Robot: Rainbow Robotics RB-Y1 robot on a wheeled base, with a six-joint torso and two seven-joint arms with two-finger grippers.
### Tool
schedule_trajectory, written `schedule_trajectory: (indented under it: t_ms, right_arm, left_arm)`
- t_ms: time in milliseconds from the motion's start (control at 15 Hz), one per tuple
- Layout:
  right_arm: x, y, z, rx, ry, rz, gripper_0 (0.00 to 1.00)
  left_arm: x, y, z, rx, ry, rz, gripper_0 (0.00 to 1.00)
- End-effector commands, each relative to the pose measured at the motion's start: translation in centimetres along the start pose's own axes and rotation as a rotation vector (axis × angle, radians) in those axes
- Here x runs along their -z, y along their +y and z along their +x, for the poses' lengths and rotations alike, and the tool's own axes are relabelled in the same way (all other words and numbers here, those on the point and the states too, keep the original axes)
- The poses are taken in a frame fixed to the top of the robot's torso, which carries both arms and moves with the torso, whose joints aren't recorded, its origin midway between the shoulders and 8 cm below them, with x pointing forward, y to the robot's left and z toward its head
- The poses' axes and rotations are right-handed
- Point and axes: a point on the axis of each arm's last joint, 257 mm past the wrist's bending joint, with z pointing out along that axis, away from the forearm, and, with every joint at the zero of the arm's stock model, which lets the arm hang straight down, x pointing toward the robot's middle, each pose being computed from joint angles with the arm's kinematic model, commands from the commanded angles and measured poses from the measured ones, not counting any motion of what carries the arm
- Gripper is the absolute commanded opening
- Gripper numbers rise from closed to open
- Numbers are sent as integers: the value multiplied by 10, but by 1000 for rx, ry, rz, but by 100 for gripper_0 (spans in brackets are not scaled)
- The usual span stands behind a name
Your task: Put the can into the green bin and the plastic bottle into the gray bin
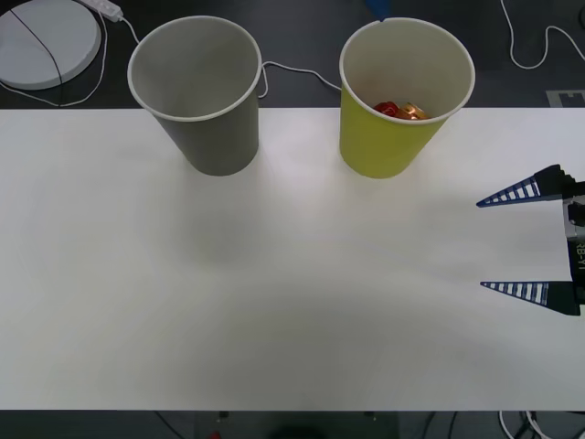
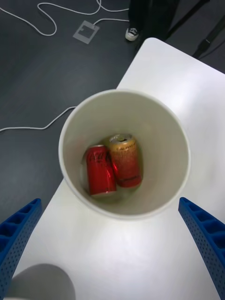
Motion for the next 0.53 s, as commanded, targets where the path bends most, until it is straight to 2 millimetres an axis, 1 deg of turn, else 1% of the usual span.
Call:
schedule_trajectory:
  t_ms: [67, 267, 467, 533]
  right_arm:
    - [0, 0, 0, 0, 0, 0, 100]
    - [0, 0, 0, 0, 0, 0, 100]
    - [0, 0, 0, 0, 0, 0, 100]
    - [0, 0, 0, 0, 0, 0, 100]
  left_arm:
    - [33, 2, 45, -69, -4, -3, 100]
    - [68, 1, 93, -86, -30, 8, 100]
    - [95, -5, 135, -168, -33, 17, 100]
    - [101, -9, 151, -197, -25, 23, 100]
